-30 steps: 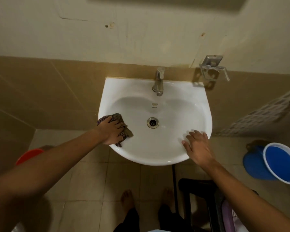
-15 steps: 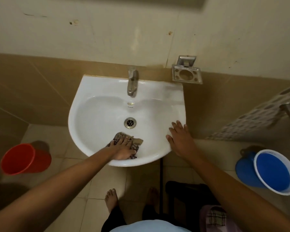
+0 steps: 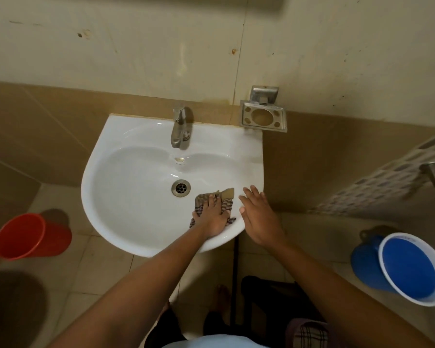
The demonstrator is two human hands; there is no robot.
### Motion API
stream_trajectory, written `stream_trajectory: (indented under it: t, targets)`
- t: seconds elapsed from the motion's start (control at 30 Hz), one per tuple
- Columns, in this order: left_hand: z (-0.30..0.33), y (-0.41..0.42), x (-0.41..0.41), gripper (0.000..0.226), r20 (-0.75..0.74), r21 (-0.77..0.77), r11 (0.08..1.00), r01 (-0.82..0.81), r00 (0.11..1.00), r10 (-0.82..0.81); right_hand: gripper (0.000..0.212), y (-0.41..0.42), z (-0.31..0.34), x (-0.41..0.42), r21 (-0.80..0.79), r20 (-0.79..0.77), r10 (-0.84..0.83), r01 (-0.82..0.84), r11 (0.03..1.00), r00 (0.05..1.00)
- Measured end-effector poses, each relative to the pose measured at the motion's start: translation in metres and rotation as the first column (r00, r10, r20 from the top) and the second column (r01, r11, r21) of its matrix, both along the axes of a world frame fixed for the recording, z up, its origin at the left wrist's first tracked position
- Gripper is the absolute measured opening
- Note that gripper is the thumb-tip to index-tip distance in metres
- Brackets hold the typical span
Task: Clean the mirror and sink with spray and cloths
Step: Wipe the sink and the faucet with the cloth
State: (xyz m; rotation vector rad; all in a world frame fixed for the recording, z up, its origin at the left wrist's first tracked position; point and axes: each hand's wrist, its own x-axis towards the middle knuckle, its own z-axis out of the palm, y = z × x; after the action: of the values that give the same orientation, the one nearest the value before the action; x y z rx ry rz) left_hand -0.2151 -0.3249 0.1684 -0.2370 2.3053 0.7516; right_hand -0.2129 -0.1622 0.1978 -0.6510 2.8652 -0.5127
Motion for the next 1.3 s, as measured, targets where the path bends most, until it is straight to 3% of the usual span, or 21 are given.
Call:
stream_trajectory:
  t: [0.17, 0.3, 0.4, 0.47, 0.5, 0.57, 0.6, 0.63, 0.77, 0.9, 0.97, 1.07, 1.13, 1.23, 1.3]
  targets:
    - [0.009, 0.033, -0.043, 0.074, 0.130, 0.076, 0.946, -0.316, 0.943, 0.305, 0.047, 0.001, -0.002, -0.002, -0.042, 0.038, -0.024, 0.025, 0.999, 0.999]
    - [0.023, 0.051, -0.078, 0.076, 0.190, 0.235, 0.775, -0.586, 0.810, 0.555, 0.056, 0.002, -0.004, -0.004, -0.082, 0.069, -0.052, 0.058, 0.995, 0.996]
    - [0.032, 0.048, -0.107, 0.082, 0.283, 0.330, 0.537, -0.776, 0.624, 0.728, 0.058, 0.003, -0.008, -0.004, -0.082, 0.064, -0.074, 0.079, 0.994, 0.995]
    - [0.003, 0.033, -0.130, 0.087, 0.347, 0.404, 0.325, -0.855, 0.472, 0.810, 0.063, 0.004, -0.011, -0.004, -0.061, 0.055, -0.061, 0.065, 0.996, 0.997]
    - [-0.017, 0.024, -0.139, 0.087, 0.372, 0.456, 0.205, -0.866, 0.395, 0.840, 0.064, 0.004, -0.011, -0.004, -0.049, 0.053, -0.056, 0.058, 0.997, 0.997]
    - [-0.029, 0.009, -0.146, 0.065, 0.516, 0.593, -0.147, -0.792, 0.233, 0.825, 0.062, 0.003, -0.009, -0.004, -0.034, 0.045, -0.056, 0.057, 0.998, 0.997]
    - [-0.017, 0.007, -0.146, 0.056, 0.592, 0.599, -0.308, -0.739, 0.150, 0.792, 0.059, 0.003, -0.008, -0.004, -0.030, 0.044, -0.056, 0.057, 0.998, 0.997]
    - [0.004, 0.003, -0.143, 0.053, 0.638, 0.604, -0.408, -0.685, 0.108, 0.763, 0.055, 0.003, -0.007, -0.004, -0.024, 0.047, -0.056, 0.057, 0.998, 0.997]
    - [0.027, -0.012, -0.139, 0.057, 0.717, 0.599, -0.614, -0.514, 0.003, 0.697, 0.050, 0.004, -0.008, -0.004, -0.026, 0.058, -0.046, 0.048, 0.999, 0.997]
    - [0.057, -0.038, -0.131, 0.064, 0.734, 0.541, -0.684, -0.489, -0.123, 0.668, 0.059, 0.003, -0.009, -0.005, -0.026, 0.041, -0.051, 0.052, 0.998, 0.998]
    - [0.060, -0.054, -0.130, 0.061, 0.741, 0.465, -0.750, -0.471, -0.256, 0.620, 0.063, 0.002, -0.009, -0.005, -0.016, 0.020, -0.050, 0.050, 0.999, 0.999]
    - [0.062, -0.079, -0.121, 0.062, 0.776, 0.462, -0.771, -0.439, -0.221, 0.591, 0.062, -0.001, -0.011, -0.005, 0.016, -0.014, -0.057, 0.057, 0.998, 0.998]
    - [0.052, -0.102, -0.123, 0.066, 0.743, 0.473, -0.721, -0.506, -0.210, 0.635, 0.061, -0.006, -0.013, -0.006, 0.040, -0.034, -0.075, 0.077, 0.996, 0.997]
    - [-0.021, -0.151, -0.152, 0.075, 0.624, 0.480, -0.624, -0.617, -0.261, 0.737, 0.065, -0.013, -0.016, -0.009, 0.081, -0.025, -0.104, 0.106, 0.991, 0.994]
    - [-0.012, -0.163, -0.151, 0.072, 0.633, 0.465, -0.615, -0.636, -0.247, 0.734, 0.065, -0.019, -0.015, -0.010, 0.100, -0.011, -0.121, 0.122, 0.988, 0.993]
